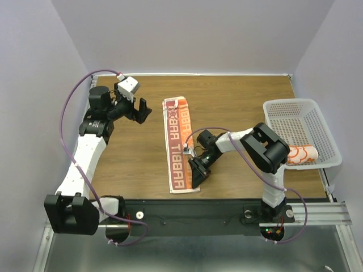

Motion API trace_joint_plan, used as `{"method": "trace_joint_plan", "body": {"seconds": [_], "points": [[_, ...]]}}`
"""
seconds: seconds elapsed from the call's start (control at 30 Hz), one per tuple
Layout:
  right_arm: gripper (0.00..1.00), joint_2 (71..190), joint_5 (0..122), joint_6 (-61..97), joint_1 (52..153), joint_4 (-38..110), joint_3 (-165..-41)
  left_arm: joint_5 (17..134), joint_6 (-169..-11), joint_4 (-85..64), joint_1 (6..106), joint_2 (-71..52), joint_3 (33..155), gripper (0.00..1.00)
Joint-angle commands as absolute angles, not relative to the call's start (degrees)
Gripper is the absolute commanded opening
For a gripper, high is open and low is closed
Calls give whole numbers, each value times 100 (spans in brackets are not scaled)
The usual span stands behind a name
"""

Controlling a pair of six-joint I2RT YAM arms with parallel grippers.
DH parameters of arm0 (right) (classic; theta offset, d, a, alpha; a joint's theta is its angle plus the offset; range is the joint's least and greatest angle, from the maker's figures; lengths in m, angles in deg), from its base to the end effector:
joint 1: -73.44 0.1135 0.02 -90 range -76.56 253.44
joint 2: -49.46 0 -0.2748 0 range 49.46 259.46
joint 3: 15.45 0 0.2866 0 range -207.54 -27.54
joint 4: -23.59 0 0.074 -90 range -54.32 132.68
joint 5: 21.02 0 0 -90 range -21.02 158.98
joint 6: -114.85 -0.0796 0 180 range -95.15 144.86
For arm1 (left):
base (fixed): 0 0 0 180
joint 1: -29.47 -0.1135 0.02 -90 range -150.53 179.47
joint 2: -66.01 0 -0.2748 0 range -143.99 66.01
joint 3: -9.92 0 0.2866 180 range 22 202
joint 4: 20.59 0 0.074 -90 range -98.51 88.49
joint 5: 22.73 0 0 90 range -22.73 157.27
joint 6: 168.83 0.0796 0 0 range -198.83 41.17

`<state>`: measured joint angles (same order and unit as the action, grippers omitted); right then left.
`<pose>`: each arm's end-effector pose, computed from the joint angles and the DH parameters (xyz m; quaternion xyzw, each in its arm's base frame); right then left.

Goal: Roll the towels
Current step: Fold the towel

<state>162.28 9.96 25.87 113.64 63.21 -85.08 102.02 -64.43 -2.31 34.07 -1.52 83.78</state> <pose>0.2232 0.2780 0.0566 0.3346 -0.8021 -0.4814 0.1134 0.3315 -0.0722 0.3702 0.3078 0.7002 -0.1798 0.6185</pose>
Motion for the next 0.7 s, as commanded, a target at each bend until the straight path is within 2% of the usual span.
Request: {"method": "trace_joint_plan", "body": {"seconds": [0.0,0.1,0.3,0.37,0.43,0.47,0.5,0.53,0.57,0.63,0.67], "points": [[30,16565,1177,2617,11378,6082,-8598,10454,-5388,62,3413,369,8309,99],[31,16487,1133,2539,11378,6081,-8791,10682,-4204,843,3483,571,8169,98],[41,15496,764,2109,11361,6099,-9370,10288,-1551,2619,4387,1528,7291,71],[44,15318,746,2029,11343,6099,-9521,9823,-1353,2875,5036,1905,6757,66],[49,15160,755,1897,11220,6099,-9670,9453,-1300,2937,5772,2117,6447,66],[56,15124,772,1844,11072,6108,-9697,9339,-1404,2894,6021,2127,6193,66],[57,15046,877,1844,10957,6125,-9749,9120,-1553,2728,6319,2119,6086,66],[57,14993,921,1835,10834,6117,-9759,9040,-1703,2665,6574,2066,6015,65],[63,14957,974,1774,10555,6116,-9767,8961,-2052,2586,7134,1900,5945,64],[67,14913,975,1739,10237,6134,-9829,8628,-2554,2184,7681,1672,5909,64],[72,14896,966,1704,10070,6134,-9855,8513,-2809,2068,8015,1374,5918,63]]}}
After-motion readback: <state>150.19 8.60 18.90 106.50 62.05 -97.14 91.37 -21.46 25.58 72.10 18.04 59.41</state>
